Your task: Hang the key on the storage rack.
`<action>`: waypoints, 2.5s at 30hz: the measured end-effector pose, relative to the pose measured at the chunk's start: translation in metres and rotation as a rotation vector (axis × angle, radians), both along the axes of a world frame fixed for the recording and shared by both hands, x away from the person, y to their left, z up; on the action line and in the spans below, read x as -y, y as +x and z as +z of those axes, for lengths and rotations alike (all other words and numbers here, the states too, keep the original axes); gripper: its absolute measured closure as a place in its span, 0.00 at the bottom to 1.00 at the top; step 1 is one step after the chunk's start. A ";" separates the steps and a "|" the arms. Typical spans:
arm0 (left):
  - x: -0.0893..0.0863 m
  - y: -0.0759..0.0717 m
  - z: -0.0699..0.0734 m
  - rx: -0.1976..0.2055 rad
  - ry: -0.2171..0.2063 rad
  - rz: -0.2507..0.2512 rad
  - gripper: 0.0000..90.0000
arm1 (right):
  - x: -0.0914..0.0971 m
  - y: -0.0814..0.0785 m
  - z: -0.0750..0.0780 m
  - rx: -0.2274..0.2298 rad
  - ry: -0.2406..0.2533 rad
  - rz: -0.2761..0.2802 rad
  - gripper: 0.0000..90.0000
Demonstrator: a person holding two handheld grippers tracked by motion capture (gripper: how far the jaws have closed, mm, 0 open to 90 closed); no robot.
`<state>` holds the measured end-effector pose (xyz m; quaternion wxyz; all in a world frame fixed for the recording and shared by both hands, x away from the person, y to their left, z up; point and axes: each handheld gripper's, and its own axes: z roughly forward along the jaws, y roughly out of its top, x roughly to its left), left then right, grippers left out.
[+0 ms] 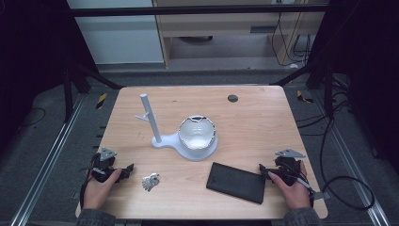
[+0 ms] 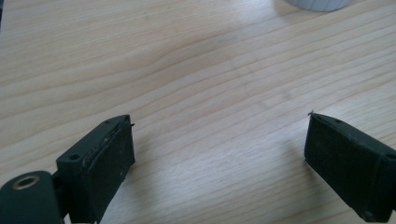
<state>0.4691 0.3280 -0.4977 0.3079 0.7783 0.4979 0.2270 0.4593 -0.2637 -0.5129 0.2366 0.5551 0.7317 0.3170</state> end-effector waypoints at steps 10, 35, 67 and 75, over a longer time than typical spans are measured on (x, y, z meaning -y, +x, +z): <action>0.035 -0.009 0.028 -0.086 0.087 -0.085 0.09 | 0.001 0.000 0.000 -0.001 -0.002 0.007 0.02; 0.112 -0.021 0.044 -0.359 0.298 -0.402 0.38 | 0.000 -0.001 0.000 0.000 -0.001 0.012 0.02; 0.108 -0.013 0.033 -0.422 0.281 -0.473 0.90 | 0.000 -0.002 0.000 0.000 0.000 0.016 0.02; 0.109 -0.013 0.039 -0.407 0.279 -0.479 0.95 | 0.000 -0.002 0.000 0.001 -0.004 0.018 0.02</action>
